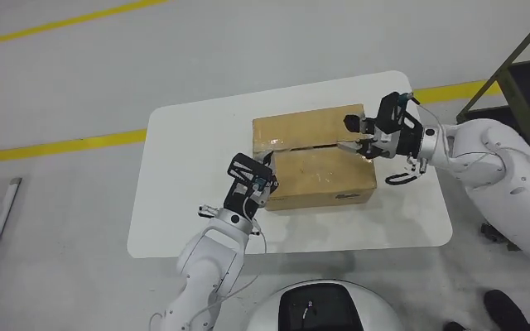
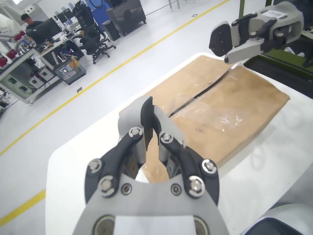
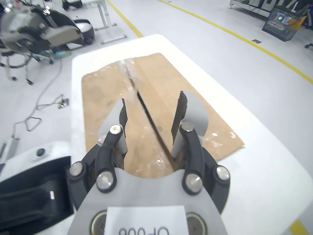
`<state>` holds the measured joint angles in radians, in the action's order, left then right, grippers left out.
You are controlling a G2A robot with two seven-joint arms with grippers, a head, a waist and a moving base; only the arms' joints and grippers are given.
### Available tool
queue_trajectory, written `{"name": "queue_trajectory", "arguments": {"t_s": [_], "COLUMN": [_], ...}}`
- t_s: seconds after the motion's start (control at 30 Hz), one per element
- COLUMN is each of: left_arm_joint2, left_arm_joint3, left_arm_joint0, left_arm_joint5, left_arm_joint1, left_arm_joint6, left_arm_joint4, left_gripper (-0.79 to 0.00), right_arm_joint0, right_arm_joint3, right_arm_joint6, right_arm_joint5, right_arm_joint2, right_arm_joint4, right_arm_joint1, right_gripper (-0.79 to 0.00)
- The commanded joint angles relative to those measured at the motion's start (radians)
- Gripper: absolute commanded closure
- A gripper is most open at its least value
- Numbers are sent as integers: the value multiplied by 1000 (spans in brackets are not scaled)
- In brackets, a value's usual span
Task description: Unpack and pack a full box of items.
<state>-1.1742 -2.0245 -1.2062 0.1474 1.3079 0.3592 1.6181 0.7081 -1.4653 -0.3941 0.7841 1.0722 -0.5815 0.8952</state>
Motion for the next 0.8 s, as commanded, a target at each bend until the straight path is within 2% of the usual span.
{"name": "queue_trajectory", "arguments": {"t_s": [0.0,0.03,0.07,0.33,0.37,0.4,0.43,0.53,0.57,0.67,0.77], "left_arm_joint2": [-4,-6,-7,-9,-9,-9,-9,-9,-9,-9,-9], "left_arm_joint3": [4,6,5,3,3,3,3,3,3,3,3], "left_arm_joint0": [0,-1,-2,-4,-4,-4,-4,-4,-4,-4,-4], "left_arm_joint5": [-6,-8,-8,-10,-10,-10,-10,-10,-10,-10,-10], "left_arm_joint1": [0,0,1,1,1,1,1,1,1,1,1], "left_arm_joint6": [3,7,13,18,18,18,18,18,18,18,18], "left_arm_joint4": [2,6,7,9,9,9,9,9,9,9,9], "left_gripper": [-292,-674,-785,-785,-785,-785,-785,-785,-785,-785,-785], "right_arm_joint0": [3,-3,-9,-85,-96,-110,-123,-161,-173,-207,-234], "right_arm_joint3": [-8,-11,-12,30,43,54,66,104,117,157,192], "right_arm_joint6": [-32,-63,-84,-161,-158,-162,-162,-158,-161,-172,-175], "right_arm_joint5": [-3,-2,-7,-28,-30,-32,-31,-28,-26,-19,-19], "right_arm_joint2": [-15,-24,-32,-134,-149,-165,-182,-226,-241,-281,-307], "right_arm_joint4": [68,68,68,26,27,15,5,-7,-9,-12,-7], "right_arm_joint1": [3,4,6,38,44,51,57,78,85,104,121], "right_gripper": [-785,-785,-785,-776,-545,-391,-369,-234,-231,-148,-99]}}
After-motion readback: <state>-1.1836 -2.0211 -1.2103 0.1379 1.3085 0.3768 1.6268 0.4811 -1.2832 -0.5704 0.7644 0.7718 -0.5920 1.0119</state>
